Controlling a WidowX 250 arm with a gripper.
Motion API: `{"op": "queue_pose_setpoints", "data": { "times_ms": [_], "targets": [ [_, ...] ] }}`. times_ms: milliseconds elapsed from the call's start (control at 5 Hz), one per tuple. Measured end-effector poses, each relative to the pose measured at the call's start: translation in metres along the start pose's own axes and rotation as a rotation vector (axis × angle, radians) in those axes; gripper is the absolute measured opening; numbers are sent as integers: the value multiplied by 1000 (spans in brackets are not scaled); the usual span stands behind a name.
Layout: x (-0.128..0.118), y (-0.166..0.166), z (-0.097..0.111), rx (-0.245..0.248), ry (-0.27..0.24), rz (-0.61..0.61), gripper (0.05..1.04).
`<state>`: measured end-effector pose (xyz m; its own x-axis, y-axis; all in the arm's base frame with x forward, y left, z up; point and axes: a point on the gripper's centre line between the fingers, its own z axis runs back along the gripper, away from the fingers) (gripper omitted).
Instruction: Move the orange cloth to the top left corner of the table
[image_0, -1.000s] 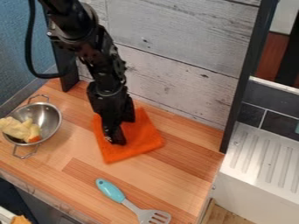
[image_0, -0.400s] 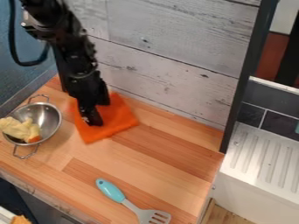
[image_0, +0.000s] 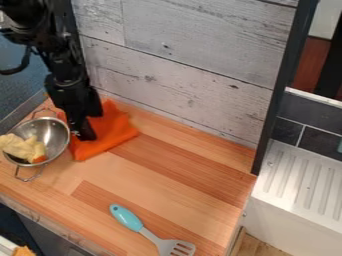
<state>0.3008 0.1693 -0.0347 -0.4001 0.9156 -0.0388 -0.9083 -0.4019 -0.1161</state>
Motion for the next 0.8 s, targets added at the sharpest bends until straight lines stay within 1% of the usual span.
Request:
{"op": "queue_pose_setpoints", "data": {
  "times_ms": [200, 400, 600, 800],
  "targets": [
    [-1, 0, 1, 10, 5, -7, 1001],
    [-10, 1, 2, 31, 0, -24, 1000],
    [-24, -10, 26, -36, 45, -43, 999],
    [-28, -15, 49, -69, 51, -64, 999]
  ]
}}
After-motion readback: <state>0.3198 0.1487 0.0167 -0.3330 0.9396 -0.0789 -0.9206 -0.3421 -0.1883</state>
